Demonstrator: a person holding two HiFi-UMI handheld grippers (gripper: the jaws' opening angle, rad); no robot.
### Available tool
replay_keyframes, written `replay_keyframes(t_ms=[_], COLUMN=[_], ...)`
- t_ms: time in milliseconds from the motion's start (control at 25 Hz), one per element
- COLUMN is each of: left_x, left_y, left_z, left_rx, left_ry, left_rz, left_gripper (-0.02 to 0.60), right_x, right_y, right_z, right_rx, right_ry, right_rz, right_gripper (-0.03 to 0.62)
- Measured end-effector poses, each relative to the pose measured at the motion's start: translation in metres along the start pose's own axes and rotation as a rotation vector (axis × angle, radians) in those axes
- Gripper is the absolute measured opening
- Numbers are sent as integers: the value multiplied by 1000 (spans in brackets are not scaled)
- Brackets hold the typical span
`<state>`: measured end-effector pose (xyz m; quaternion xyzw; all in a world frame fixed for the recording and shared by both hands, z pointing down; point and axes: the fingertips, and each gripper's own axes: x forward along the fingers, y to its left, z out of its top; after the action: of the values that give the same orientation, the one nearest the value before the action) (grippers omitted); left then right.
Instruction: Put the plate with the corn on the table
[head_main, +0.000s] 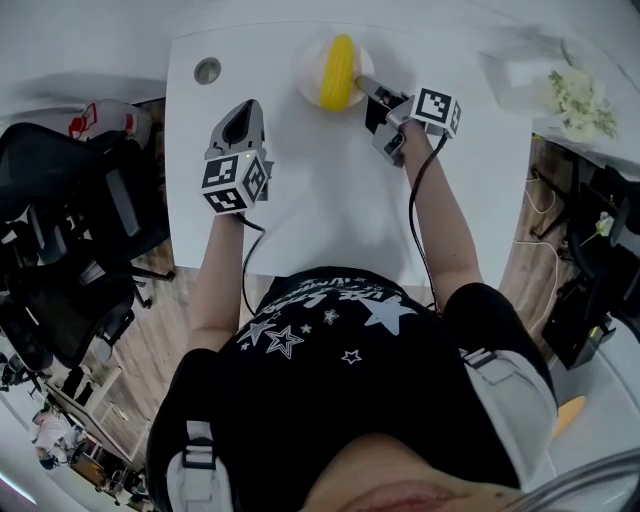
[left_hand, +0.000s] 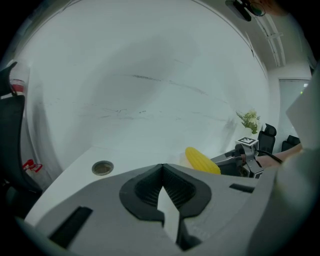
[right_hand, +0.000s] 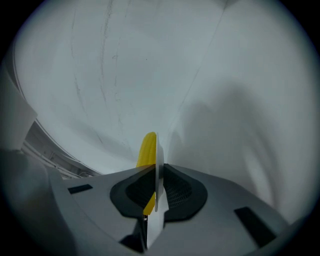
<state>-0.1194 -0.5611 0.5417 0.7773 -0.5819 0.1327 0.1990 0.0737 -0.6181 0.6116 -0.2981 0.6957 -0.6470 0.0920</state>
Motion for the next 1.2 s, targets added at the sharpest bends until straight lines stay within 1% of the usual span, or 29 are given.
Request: replay_keyframes(t_ms=[280,480,640,840,1120,1200], left_x=[2,1,0,-1,-1,-1], left_y=[-2,-2,-3,-3,-4,-5], left_z=[-4,-6,-8,-9,-9,-9], left_rx=[-1,-3,-4,-10,-8,-9], left_ry=[7,12,17,20,22,23], left_rz=[-5,-6,-5,-3,-2,-4], left_gripper=[6,6,6,6,6,6], right_x=[4,6,7,8,9,9], right_y=[-11,-15,-21,-27,-31,-33], right_z=[5,6,8,10,11,11], right_rx=[8,43,91,148,154,159], right_ry=[1,-12,-18,-35,-44,-49], right_rz=[-41,-52,-105,-141,-219,-252], right_gripper=[32,32,28,25,18,18])
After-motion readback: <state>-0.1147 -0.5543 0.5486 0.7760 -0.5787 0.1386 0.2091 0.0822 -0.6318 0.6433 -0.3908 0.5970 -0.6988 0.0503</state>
